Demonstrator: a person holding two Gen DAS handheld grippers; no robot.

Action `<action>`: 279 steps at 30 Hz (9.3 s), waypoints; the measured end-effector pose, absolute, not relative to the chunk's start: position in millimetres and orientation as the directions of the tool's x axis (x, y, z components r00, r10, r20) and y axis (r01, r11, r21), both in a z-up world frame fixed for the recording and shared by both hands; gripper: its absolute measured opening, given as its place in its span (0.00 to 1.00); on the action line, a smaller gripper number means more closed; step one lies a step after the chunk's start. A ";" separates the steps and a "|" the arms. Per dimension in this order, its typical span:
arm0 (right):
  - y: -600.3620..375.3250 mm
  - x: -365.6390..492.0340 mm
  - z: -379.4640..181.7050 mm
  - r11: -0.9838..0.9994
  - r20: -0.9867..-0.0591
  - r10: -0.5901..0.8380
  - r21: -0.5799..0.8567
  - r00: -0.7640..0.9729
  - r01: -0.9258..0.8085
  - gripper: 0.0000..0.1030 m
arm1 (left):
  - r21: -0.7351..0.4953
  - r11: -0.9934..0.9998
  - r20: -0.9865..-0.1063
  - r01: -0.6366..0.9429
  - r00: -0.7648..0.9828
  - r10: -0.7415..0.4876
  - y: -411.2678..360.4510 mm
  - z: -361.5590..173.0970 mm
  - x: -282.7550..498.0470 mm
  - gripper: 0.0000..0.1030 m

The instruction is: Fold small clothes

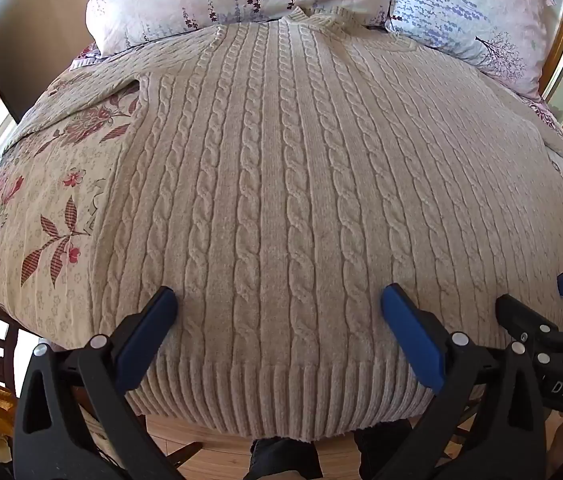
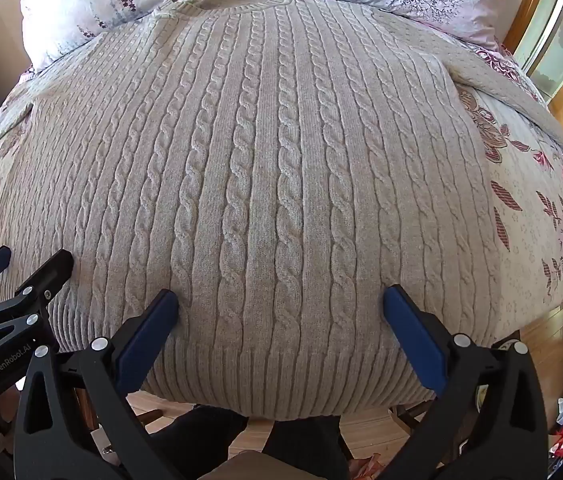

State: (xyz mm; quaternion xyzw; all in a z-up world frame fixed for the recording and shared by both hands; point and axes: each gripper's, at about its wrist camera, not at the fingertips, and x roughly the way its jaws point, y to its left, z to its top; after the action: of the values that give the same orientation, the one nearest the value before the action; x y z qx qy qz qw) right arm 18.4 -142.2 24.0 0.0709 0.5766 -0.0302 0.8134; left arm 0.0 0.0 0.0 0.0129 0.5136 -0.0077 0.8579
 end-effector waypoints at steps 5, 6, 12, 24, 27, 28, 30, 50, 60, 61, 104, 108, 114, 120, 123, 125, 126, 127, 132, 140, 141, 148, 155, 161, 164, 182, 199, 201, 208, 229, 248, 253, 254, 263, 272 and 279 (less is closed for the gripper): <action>-142.2 18.2 24.0 0.988 -0.942 0.032 0.080 0.333 0.131 0.99 | 0.014 1.000 -0.882 0.026 0.472 0.000 0.0 0.0 0.0 0.98; -142.2 18.2 24.1 0.988 -0.942 0.032 0.080 0.333 0.131 0.99 | 0.015 1.000 -0.882 0.026 0.472 0.000 0.0 0.0 0.0 0.98; -142.2 18.3 23.9 0.988 -0.943 0.032 0.080 0.332 0.131 0.99 | 0.015 1.000 -0.882 0.026 0.471 0.000 0.0 -0.1 0.0 0.98; -142.2 18.4 23.8 0.988 -0.943 0.033 0.080 0.331 0.131 0.99 | 0.015 1.000 -0.882 0.026 0.470 0.001 0.0 -0.1 0.0 0.98; -142.2 18.4 23.8 0.988 -0.943 0.033 0.080 0.331 0.131 0.99 | 0.015 1.000 -0.883 0.026 0.470 0.001 0.0 -0.1 0.1 0.98; -142.2 18.4 23.8 0.988 -0.943 0.033 0.080 0.331 0.131 0.99 | 0.015 1.000 -0.883 0.026 0.470 0.001 0.0 -0.1 0.0 0.98; -142.2 18.4 23.9 0.988 -0.943 0.033 0.080 0.331 0.131 0.99 | 0.015 1.000 -0.883 0.026 0.470 0.001 0.0 -0.1 0.0 0.98; -142.6 19.2 24.4 0.988 -0.943 0.033 0.080 0.330 0.131 0.99 | 0.015 1.000 -0.883 0.026 0.469 0.001 0.0 -0.2 0.1 0.98; -142.8 19.5 24.7 0.988 -0.943 0.033 0.080 0.330 0.131 0.99 | 0.015 1.000 -0.883 0.026 0.469 0.001 0.0 -0.2 0.1 0.98; -142.8 19.5 24.7 0.988 -0.943 0.033 0.080 0.330 0.131 0.99 | 0.015 1.000 -0.883 0.026 0.469 0.001 0.0 -0.2 0.1 0.98; -160.7 21.0 28.4 0.974 -0.908 0.127 0.191 0.400 0.125 0.98 | 0.016 0.998 -0.895 0.059 0.446 -0.012 2.4 0.7 8.4 0.98; -202.8 37.1 35.4 0.918 -0.861 0.215 0.339 0.460 0.207 0.76 | 0.010 0.998 -0.897 0.059 0.442 -0.017 1.0 0.7 11.3 0.98; -315.7 68.9 38.0 0.754 -0.785 0.233 0.519 0.574 0.404 0.71 | 0.006 1.000 -0.896 0.026 0.443 -0.006 2.7 1.7 23.7 0.98; -422.3 89.6 26.5 0.558 -0.726 0.180 0.631 0.663 0.539 0.65 | -0.007 0.999 -0.892 -0.052 0.451 0.017 4.7 4.0 37.1 0.98; -467.5 91.8 5.4 0.423 -0.716 0.160 0.672 0.680 0.608 0.56 | -0.021 0.996 -0.888 -0.089 0.460 0.023 6.2 6.3 40.9 0.98; -486.0 91.6 -6.5 0.358 -0.717 0.160 0.683 0.679 0.637 0.51 | -0.036 0.993 -0.881 -0.114 0.473 0.022 7.0 9.2 42.1 0.98; -495.6 87.8 -11.5 0.330 -0.714 0.161 0.690 0.682 0.644 0.48 | -0.046 0.991 -0.874 -0.128 0.485 0.022 7.2 11.5 42.2 0.98; -499.9 85.9 -15.3 0.312 -0.711 0.161 0.695 0.685 0.648 0.46 | -0.055 0.989 -0.867 -0.136 0.497 0.020 6.7 13.5 42.0 0.98; -520.8 79.2 -22.7 0.296 -0.696 0.161 0.710 0.700 0.638 0.33 | -0.102 0.981 -0.832 -0.164 0.555 0.007 0.3 26.6 49.1 0.98; -553.6 78.8 -24.6 0.314 -0.724 0.052 0.665 0.688 0.677 0.18 | -0.205 0.976 -0.778 -0.078 0.617 -0.115 -4.1 40.9 96.8 0.98; -553.7 77.4 -25.9 0.312 -0.726 0.038 0.662 0.687 0.682 0.16 | -0.208 0.976 -0.782 -0.067 0.610 -0.125 -2.9 40.6 103.7 0.98; -537.9 80.8 -4.2 0.372 -0.719 -0.065 0.626 0.692 0.685 0.09 | -0.243 0.970 -0.782 0.010 0.590 -0.202 3.8 46.7 139.4 0.98; -494.7 107.4 69.1 0.587 -0.600 -0.054 0.628 0.799 0.511 0.08 | -0.347 0.938 -0.775 0.023 0.556 -0.300 12.5 34.0 160.9 0.91; -420.7 138.6 100.5 0.680 -0.524 0.111 0.660 0.845 0.320 0.08 | -0.378 0.925 -0.763 0.033 0.555 -0.332 12.6 31.5 168.4 0.90; -376.9 154.4 94.3 0.696 -0.527 0.224 0.675 0.820 0.244 0.08 | -0.388 0.921 -0.758 0.035 0.557 -0.340 13.1 31.3 171.1 0.90; -278.1 178.4 37.5 0.697 -0.665 0.429 0.674 0.612 0.245 0.47 | -0.425 0.903 -0.744 0.053 0.547 -0.382 19.2 32.5 168.3 0.88; -253.4 212.7 99.7 0.860 -0.644 0.245 0.490 0.724 0.145 0.09 | -0.517 0.855 -0.697 -0.033 0.597 -0.398 62.1 41.6 171.1 0.81; -208.0 226.4 109.5 0.871 -0.628 0.364 0.491 0.688 -0.013 0.11 | -0.547 0.835 -0.681 -0.051 0.607 -0.409 71.3 41.1 169.3 0.81; -135.5 236.3 95.1 0.827 -0.669 0.540 0.534 0.511 -0.175 0.65 | -0.598 0.797 -0.671 -0.082 0.595 -0.442 82.2 31.9 166.6 0.81; -379.2 133.1 -9.5 0.314 -0.586 0.373 0.809 0.719 0.497 0.11 | -0.594 0.801 -0.745 -0.081 0.432 -0.509 39.6 4.8 237.7 0.08; -359.4 136.1 9.7 0.479 -0.648 0.300 0.737 0.700 0.477 0.13 | -0.498 0.866 -0.788 -0.047 0.441 -0.429 58.4 7.0 257.6 0.08; -386.2 122.8 4.7 0.425 -0.658 0.206 0.727 0.724 0.540 0.13 | -0.501 0.865 -0.786 -0.033 0.434 -0.439 53.9 5.5 255.6 0.08; -388.4 121.0 1.9 0.412 -0.662 0.206 0.727 0.721 0.550 0.13 | -0.498 0.867 -0.788 -0.029 0.433 -0.439 52.1 5.2 255.3 0.08; -359.1 106.6 38.3 0.566 -0.805 -0.024 0.478 0.593 0.671 0.47 | -0.513 0.857 -0.783 -0.049 0.435 -0.444 62.2 11.2 249.1 0.15; -272.2 158.5 49.6 0.907 -0.798 0.035 0.278 0.601 0.317 0.56 | -0.569 0.807 -0.719 -0.160 0.573 -0.393 146.5 40.5 198.0 0.33; -249.4 171.8 25.7 0.931 -0.863 0.061 0.230 0.502 0.282 0.70 | -0.599 0.673 -0.728 -0.434 0.645 -0.231 257.0 34.3 158.6 0.32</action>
State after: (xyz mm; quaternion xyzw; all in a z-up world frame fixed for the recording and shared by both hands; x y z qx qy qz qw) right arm 171.8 -249.4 25.7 0.1732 0.4948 -0.0653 0.8491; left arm 158.6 257.0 34.3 -0.3995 0.4165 0.0624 0.8142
